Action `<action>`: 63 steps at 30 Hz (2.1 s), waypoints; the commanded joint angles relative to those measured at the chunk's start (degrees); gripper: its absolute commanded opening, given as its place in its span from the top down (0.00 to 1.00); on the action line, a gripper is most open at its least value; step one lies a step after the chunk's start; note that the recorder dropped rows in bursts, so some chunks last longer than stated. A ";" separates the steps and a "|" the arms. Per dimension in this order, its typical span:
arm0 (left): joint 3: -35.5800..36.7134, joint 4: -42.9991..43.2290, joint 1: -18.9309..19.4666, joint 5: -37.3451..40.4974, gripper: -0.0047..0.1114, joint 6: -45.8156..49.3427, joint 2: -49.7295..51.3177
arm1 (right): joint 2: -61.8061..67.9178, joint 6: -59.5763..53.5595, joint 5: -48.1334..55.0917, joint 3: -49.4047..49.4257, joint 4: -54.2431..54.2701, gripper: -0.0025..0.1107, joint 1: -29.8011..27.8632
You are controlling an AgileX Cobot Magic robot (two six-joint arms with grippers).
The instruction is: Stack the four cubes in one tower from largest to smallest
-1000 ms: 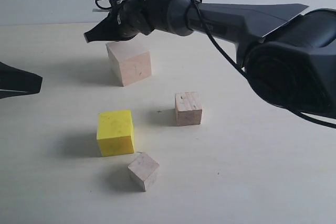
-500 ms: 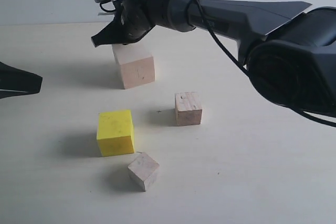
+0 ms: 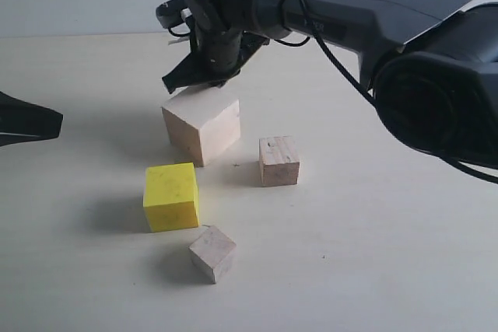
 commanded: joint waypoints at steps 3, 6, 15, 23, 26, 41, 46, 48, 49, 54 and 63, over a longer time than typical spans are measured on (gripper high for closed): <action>0.12 -0.16 -0.41 0.37 0.96 -0.10 0.09 | -1.90 -0.51 1.92 0.25 0.72 0.98 0.06; 0.12 -0.16 -0.41 0.37 0.96 -0.10 0.09 | -3.80 -0.90 -0.97 0.25 0.49 0.98 0.06; 0.12 -0.16 -0.41 0.20 0.96 -0.10 0.09 | -7.88 -14.93 -3.57 0.25 22.60 0.98 0.19; 0.12 -0.27 -0.41 0.20 0.96 -0.10 0.09 | -5.97 -23.38 -0.25 0.25 38.70 0.98 0.19; 0.12 -0.27 -0.41 0.20 0.96 -0.10 0.09 | -5.14 -25.49 5.25 0.25 39.91 0.98 0.19; 0.12 -0.27 -0.41 0.34 0.96 -0.10 0.09 | -4.92 -23.48 17.89 0.25 31.15 0.98 0.19; 0.12 -0.27 -0.41 0.34 0.96 -0.10 0.09 | -5.24 -18.51 17.89 0.25 24.37 0.98 0.19; 0.12 -0.27 -0.41 0.34 0.96 -0.10 0.09 | -5.66 -17.92 17.89 0.25 23.47 0.98 0.19; 0.12 -0.27 -0.41 0.34 0.96 -0.10 0.09 | -5.98 -17.47 17.89 0.25 23.25 0.98 0.19; 0.12 -0.27 -0.41 0.34 0.96 -0.10 0.09 | -7.79 -16.50 17.89 0.25 22.74 0.98 0.19; 0.12 -0.27 -0.41 0.34 0.96 -0.10 0.09 | -10.06 -15.49 14.26 0.25 17.06 0.98 -0.36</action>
